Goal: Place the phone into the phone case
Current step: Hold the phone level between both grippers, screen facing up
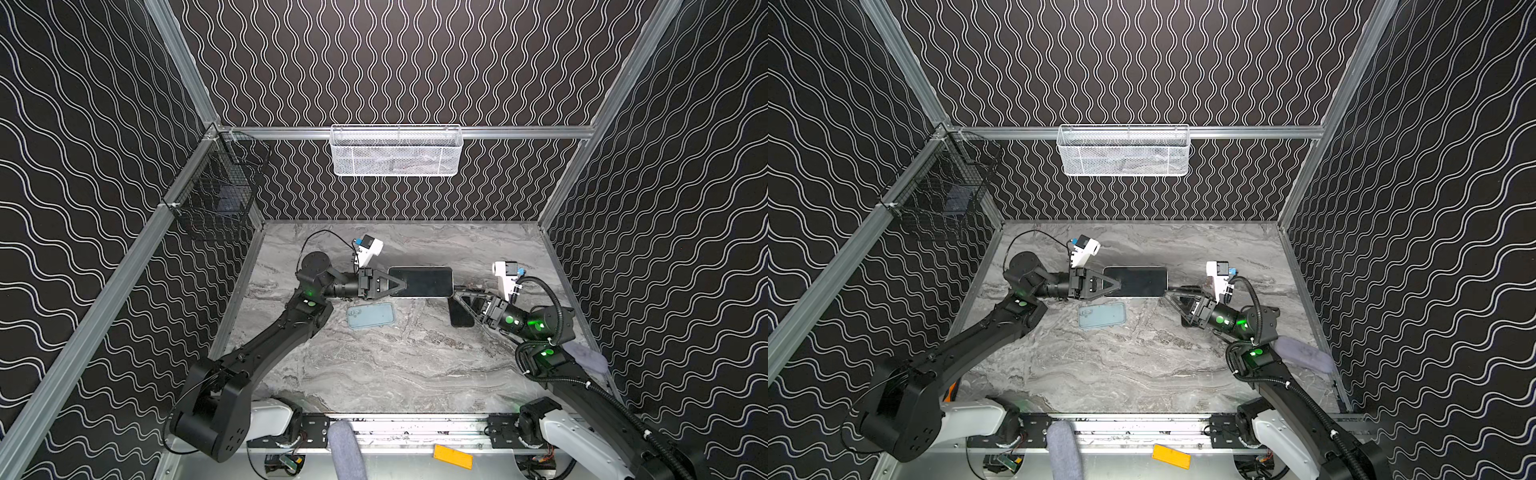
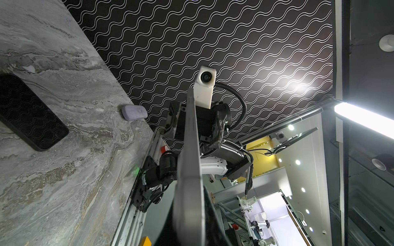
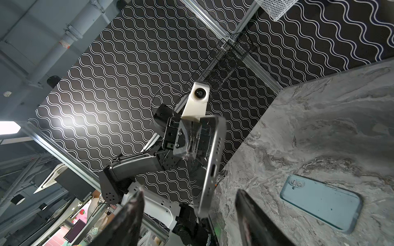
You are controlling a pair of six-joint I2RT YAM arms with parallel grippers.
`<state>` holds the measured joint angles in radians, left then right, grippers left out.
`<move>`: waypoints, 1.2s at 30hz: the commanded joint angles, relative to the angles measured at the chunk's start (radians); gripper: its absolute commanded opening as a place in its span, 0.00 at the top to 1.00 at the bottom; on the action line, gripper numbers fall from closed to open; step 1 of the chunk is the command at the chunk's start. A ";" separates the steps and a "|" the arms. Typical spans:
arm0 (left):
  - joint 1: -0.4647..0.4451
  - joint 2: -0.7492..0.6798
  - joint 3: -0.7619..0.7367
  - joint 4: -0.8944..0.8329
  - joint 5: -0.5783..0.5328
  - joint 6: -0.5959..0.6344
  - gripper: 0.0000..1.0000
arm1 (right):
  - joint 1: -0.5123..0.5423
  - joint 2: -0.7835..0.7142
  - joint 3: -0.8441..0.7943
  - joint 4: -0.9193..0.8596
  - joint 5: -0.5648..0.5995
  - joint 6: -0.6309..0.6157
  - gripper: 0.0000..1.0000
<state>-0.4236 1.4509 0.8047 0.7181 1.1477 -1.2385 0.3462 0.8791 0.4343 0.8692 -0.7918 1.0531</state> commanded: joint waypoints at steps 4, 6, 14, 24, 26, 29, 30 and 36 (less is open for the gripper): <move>0.005 -0.027 -0.001 -0.003 -0.016 0.051 1.00 | 0.001 0.080 0.048 0.063 -0.034 0.013 0.30; 0.003 -0.033 -0.003 -0.011 -0.021 0.059 1.00 | 0.001 0.107 0.052 0.104 -0.043 0.038 0.30; 0.003 -0.023 -0.013 0.014 -0.029 0.047 1.00 | 0.001 0.195 0.074 0.239 -0.067 0.126 0.46; 0.004 0.002 -0.028 0.071 -0.081 0.025 1.00 | 0.005 0.304 0.043 0.519 -0.052 0.292 0.64; 0.003 0.006 -0.034 0.090 -0.098 0.012 1.00 | 0.008 0.303 0.036 0.517 -0.036 0.286 0.63; 0.003 0.003 -0.036 0.076 -0.121 0.023 1.00 | 0.014 0.298 0.034 0.501 -0.012 0.273 0.66; 0.004 0.001 -0.035 0.065 -0.127 0.032 1.00 | 0.016 0.298 0.036 0.496 -0.008 0.269 0.68; 0.003 -0.010 -0.039 0.021 -0.153 0.066 1.00 | 0.029 0.325 0.046 0.510 0.006 0.276 0.79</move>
<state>-0.4232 1.4418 0.7677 0.7410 1.0672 -1.2003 0.3683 1.1973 0.4713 1.2667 -0.7895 1.3140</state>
